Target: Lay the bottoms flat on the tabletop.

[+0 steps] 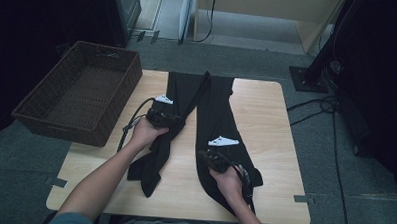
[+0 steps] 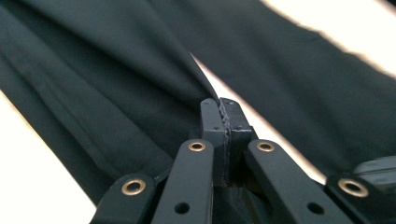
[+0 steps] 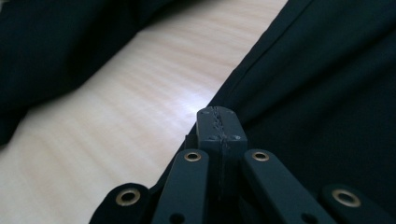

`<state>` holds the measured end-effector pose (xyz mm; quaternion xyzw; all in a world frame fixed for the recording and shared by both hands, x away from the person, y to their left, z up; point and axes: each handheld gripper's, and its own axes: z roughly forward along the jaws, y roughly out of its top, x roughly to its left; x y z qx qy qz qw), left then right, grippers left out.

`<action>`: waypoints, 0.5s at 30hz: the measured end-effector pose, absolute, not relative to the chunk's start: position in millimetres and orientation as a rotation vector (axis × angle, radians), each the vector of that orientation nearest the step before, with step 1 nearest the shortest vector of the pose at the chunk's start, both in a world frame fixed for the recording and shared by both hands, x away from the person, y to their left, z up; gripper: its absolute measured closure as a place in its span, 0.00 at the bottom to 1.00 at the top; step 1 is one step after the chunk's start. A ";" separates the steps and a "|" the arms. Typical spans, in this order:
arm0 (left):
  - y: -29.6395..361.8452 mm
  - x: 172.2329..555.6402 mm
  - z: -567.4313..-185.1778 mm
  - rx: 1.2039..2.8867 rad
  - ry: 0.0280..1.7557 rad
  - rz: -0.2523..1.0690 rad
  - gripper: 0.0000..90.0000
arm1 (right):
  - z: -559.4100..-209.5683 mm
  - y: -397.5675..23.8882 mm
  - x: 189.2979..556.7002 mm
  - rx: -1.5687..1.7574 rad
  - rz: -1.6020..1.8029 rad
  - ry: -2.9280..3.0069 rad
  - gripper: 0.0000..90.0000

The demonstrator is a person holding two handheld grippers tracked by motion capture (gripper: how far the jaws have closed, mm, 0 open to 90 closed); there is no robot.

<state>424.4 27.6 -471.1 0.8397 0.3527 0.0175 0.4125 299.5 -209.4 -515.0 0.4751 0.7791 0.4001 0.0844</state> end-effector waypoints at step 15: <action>42.7 373.7 -504.2 2.072 0.919 -0.038 1.00 | -503.4 -212.7 318.3 1.259 1.190 2.214 0.58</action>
